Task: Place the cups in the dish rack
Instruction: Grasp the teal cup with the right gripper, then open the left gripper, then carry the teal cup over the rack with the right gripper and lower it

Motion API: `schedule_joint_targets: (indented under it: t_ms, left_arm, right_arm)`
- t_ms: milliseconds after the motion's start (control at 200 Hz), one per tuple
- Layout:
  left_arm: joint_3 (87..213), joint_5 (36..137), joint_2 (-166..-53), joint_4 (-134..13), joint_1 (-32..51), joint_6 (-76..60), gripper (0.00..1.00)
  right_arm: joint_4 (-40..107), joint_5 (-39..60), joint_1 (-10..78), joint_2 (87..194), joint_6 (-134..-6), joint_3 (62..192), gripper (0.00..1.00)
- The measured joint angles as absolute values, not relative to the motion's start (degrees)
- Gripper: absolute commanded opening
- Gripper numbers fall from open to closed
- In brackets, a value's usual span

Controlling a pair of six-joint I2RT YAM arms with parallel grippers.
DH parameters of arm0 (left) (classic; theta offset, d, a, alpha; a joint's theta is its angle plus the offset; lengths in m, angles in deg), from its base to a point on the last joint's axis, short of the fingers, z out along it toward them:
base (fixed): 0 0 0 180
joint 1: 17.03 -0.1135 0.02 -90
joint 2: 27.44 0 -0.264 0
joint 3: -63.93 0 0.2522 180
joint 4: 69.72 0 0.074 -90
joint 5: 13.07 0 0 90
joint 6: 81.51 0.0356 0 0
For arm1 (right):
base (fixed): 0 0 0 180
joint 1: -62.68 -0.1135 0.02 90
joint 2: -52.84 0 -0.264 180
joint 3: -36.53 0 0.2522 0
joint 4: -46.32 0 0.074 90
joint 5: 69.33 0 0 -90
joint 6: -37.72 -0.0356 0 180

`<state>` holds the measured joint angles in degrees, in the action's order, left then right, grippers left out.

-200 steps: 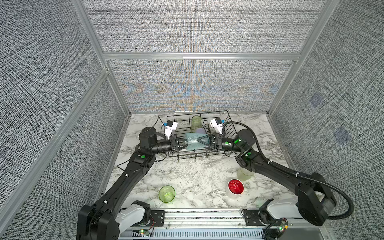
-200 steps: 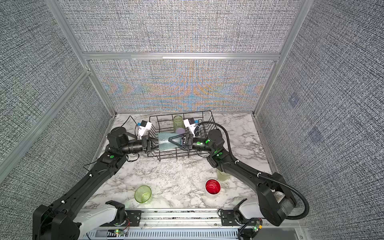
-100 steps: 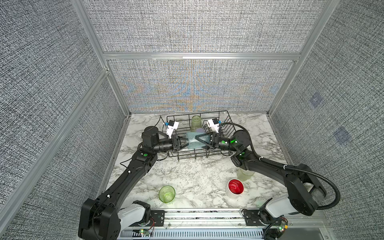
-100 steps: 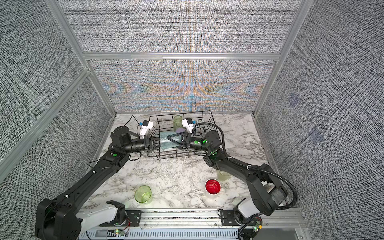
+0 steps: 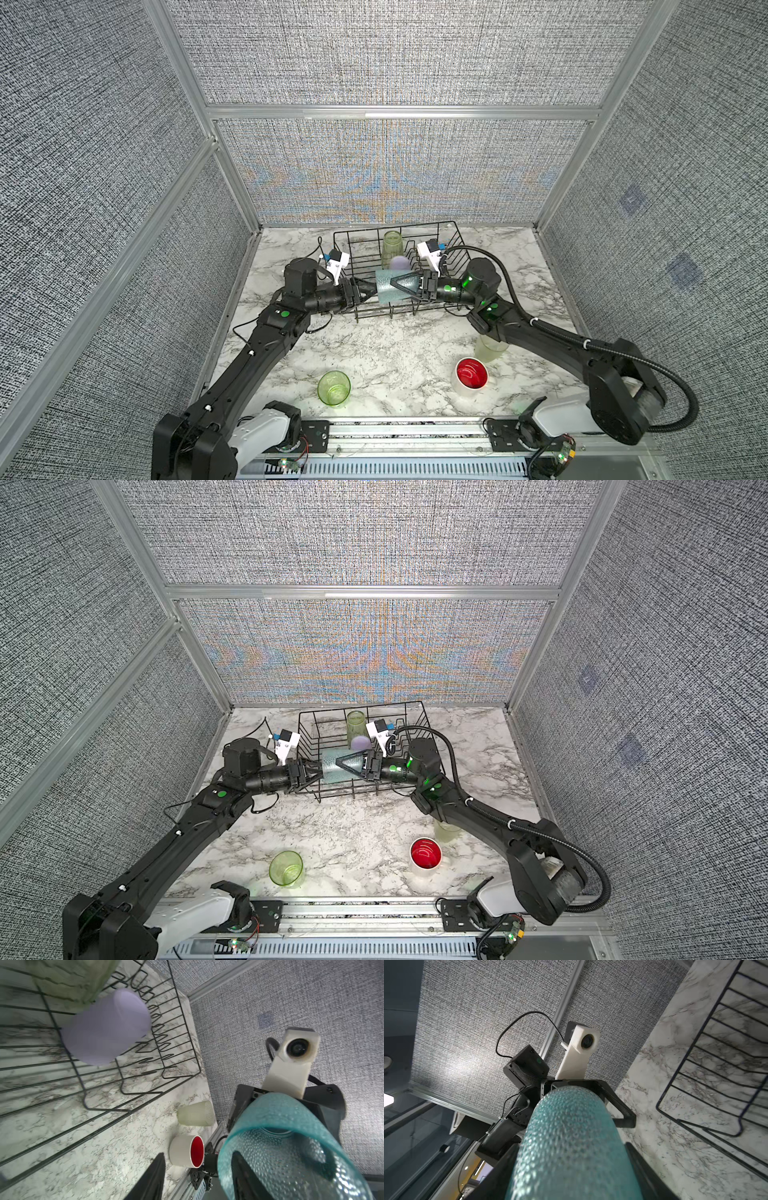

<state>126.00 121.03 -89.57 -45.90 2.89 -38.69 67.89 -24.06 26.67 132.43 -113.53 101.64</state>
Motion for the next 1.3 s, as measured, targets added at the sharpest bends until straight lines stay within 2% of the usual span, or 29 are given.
schedule_joint_targets:
  t_ms: [230, 325, 485, 615, 780, 1301]
  left_arm:
    - [125.0, 110.0, -84.3, -34.8, -0.1, -35.8, 0.54]
    - [124.6, 104.7, -81.9, -30.2, -1.2, -35.1, 0.76]
    - [125.0, 92.9, -80.2, -19.7, -1.6, -34.0, 0.86]
    - [125.3, 84.4, -80.3, -12.3, -1.7, -32.7, 0.87]
    - [124.2, 78.5, -80.5, -7.4, -1.7, -32.0, 0.88]
    - [123.3, 73.5, -82.1, -4.5, -1.7, -30.5, 0.89]
  right_arm:
    - [46.4, -15.7, 26.6, 131.1, -95.3, 111.0, 0.63]
    - [39.8, -12.1, 26.6, 133.0, -89.0, 115.2, 0.63]
    - [30.7, -6.5, 26.1, 137.5, -80.2, 122.9, 0.62]
    - [25.0, -2.5, 25.1, 142.3, -74.0, 129.3, 0.62]
    - [18.7, 1.7, 24.0, 149.6, -67.1, 138.0, 0.62]
    - [4.8, 13.4, 20.7, 176.4, -54.9, 166.5, 0.62]
